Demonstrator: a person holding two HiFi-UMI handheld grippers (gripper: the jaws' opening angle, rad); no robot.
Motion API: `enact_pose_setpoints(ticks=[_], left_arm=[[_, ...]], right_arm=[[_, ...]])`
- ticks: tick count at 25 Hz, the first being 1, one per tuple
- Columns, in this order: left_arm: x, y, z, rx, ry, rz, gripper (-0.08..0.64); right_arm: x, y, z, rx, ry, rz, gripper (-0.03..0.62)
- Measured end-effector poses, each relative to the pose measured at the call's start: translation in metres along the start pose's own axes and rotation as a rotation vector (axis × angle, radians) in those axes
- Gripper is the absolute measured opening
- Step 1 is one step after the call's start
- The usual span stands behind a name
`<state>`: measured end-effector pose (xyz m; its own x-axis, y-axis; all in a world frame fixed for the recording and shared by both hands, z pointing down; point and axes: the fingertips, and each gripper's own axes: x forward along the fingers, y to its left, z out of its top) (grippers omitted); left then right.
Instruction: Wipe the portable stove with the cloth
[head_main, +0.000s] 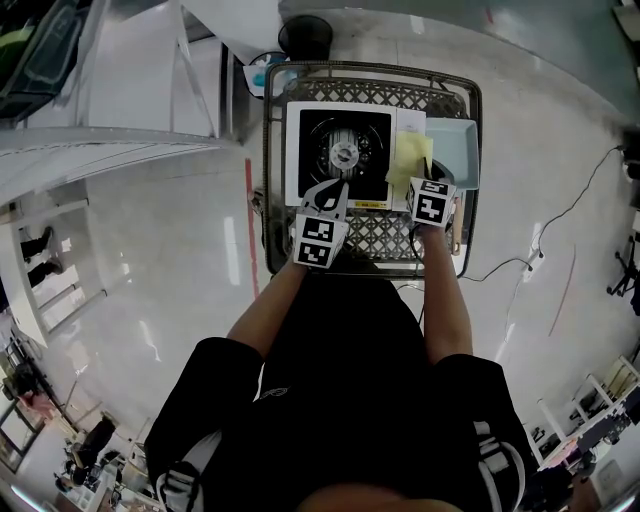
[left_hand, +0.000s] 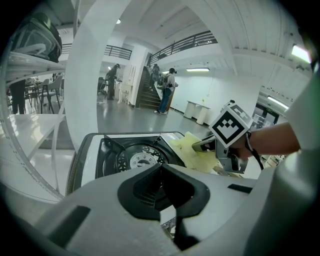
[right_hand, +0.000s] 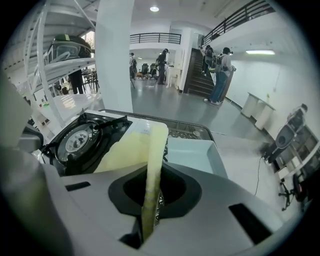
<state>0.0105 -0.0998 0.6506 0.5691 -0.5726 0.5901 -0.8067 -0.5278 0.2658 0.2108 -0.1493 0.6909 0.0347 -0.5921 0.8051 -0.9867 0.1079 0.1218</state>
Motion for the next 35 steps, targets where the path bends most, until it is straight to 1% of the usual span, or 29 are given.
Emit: enact_pose_setpoints(ticks=[3, 7, 10, 12, 14, 17, 20, 22, 25, 29, 33, 35], left_arm=[[-0.002, -0.002, -0.001, 0.001, 0.002, 0.000, 0.021], [-0.009, -0.001, 0.002, 0.006, -0.004, 0.009, 0.021], [-0.019, 0.005, 0.002, -0.003, -0.004, 0.027, 0.021], [-0.025, 0.011, 0.005, -0.013, -0.012, 0.042, 0.021], [-0.032, 0.017, 0.011, -0.025, -0.024, 0.059, 0.021], [-0.043, 0.029, 0.023, -0.036, -0.048, 0.084, 0.021], [-0.057, 0.048, 0.039, -0.041, -0.088, 0.117, 0.021], [-0.067, 0.066, 0.050, -0.053, -0.115, 0.144, 0.021], [-0.081, 0.095, 0.062, -0.076, -0.144, 0.185, 0.021], [-0.097, 0.130, 0.069, -0.100, -0.164, 0.224, 0.021], [-0.110, 0.165, 0.064, -0.134, -0.158, 0.250, 0.021], [-0.111, 0.180, 0.056, -0.146, -0.143, 0.248, 0.021]], right_arm=[[0.004, -0.006, -0.007, 0.010, 0.012, -0.007, 0.012], [0.007, -0.017, -0.013, 0.065, 0.018, -0.013, 0.012], [0.001, -0.023, -0.010, 0.088, -0.004, -0.034, 0.012], [-0.007, -0.022, 0.003, 0.098, -0.051, -0.038, 0.012], [-0.017, -0.016, 0.023, 0.101, -0.102, -0.023, 0.012], [-0.038, 0.004, 0.066, 0.092, -0.193, 0.023, 0.012], [-0.059, 0.039, 0.123, 0.065, -0.304, 0.092, 0.012], [-0.070, 0.073, 0.161, 0.032, -0.368, 0.155, 0.012], [-0.077, 0.137, 0.200, -0.019, -0.414, 0.270, 0.012], [-0.071, 0.218, 0.214, -0.038, -0.389, 0.419, 0.012], [-0.051, 0.276, 0.212, -0.057, -0.325, 0.495, 0.012], [-0.031, 0.298, 0.202, -0.023, -0.259, 0.537, 0.012]])
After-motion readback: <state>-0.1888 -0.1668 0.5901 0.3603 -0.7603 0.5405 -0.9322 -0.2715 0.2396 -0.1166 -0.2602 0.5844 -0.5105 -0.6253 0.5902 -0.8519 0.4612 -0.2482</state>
